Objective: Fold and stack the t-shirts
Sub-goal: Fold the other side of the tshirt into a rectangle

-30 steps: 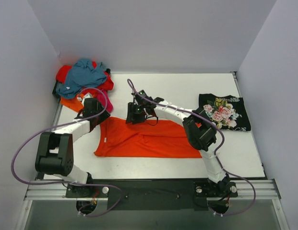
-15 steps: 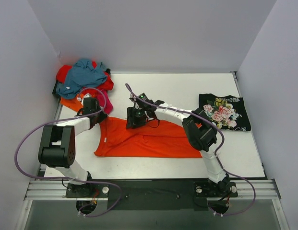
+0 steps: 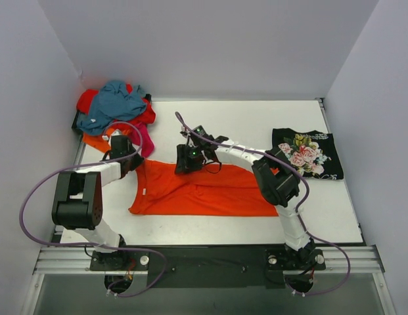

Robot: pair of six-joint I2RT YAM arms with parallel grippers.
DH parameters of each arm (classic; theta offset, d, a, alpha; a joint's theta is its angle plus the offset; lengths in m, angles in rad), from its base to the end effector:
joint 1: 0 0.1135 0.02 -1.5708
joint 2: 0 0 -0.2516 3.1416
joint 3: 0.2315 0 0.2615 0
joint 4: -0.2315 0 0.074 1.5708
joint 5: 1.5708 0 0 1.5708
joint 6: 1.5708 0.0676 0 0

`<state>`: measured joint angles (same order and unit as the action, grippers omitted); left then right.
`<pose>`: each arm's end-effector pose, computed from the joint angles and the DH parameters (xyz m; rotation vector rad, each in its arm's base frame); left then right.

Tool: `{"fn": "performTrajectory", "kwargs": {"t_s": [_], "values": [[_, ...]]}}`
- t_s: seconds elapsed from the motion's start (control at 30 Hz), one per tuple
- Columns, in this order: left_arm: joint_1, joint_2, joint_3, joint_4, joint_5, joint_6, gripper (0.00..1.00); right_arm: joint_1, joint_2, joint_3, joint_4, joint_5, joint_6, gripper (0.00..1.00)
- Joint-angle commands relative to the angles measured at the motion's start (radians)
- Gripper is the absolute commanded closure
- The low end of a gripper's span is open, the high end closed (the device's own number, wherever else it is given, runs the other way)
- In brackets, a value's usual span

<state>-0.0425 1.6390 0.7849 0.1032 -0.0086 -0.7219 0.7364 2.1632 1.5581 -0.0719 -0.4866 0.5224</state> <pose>0.3528 -0.0144 0.1154 -0.7877 2.2158 -0.3718 0.3553 0.3647 0.1430 -0.5474 2.3872 1.1741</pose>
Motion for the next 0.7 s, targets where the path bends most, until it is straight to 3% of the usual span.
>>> {"fn": "performTrajectory", "kwargs": {"t_s": [0.0, 0.67], "values": [[0.018, -0.001, -0.009, 0.061, 0.009, -0.002, 1.00, 0.026, -0.014, 0.074, -0.014, 0.011, -0.012, 0.58], [0.036, 0.012, 0.010, 0.062, 0.036, 0.012, 1.00, 0.089, 0.103, 0.197, -0.114, 0.069, -0.096, 0.61]]}}
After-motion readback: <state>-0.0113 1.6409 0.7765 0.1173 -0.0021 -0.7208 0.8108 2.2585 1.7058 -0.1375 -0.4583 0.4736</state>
